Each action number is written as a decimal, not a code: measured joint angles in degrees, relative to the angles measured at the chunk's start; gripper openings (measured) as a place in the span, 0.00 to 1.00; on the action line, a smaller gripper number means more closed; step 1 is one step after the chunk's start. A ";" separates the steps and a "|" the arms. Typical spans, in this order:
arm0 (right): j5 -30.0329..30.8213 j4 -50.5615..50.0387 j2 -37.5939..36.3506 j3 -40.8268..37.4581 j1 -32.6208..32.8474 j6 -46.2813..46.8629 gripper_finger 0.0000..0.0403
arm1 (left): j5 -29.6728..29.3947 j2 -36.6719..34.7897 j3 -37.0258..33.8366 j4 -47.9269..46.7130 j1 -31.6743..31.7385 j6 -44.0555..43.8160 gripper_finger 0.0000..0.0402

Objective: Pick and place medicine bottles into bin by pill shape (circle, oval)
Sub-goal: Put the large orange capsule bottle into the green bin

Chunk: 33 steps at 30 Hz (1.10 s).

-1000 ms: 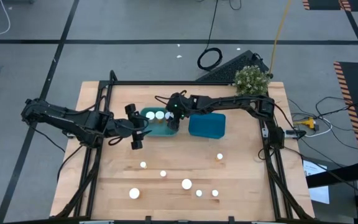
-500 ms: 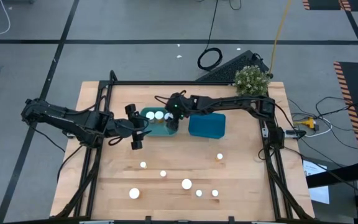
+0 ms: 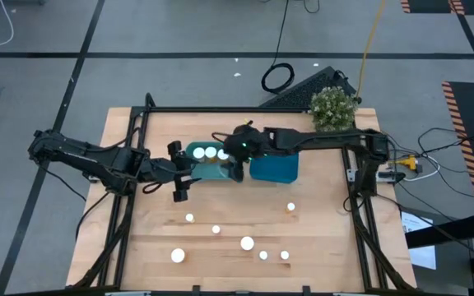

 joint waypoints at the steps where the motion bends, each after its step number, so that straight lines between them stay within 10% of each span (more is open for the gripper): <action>1: 0.21 -1.61 -1.30 0.00 1.06 0.15 0.61 | 0.75 0.19 0.01 0.98 -0.30 -0.18 0.62; 14: 17.93 -8.56 -19.77 -16.08 19.26 3.42 0.61 | 3.12 12.44 2.19 11.96 -6.57 -3.64 0.62; 23: 17.97 -3.91 -35.41 -32.79 22.88 4.94 0.61 | 4.24 28.33 14.21 11.74 -10.67 -4.42 0.63; 33: 19.58 -3.10 -50.09 -41.47 22.86 9.12 0.61 | 4.23 44.30 29.40 6.42 -14.77 -5.18 0.90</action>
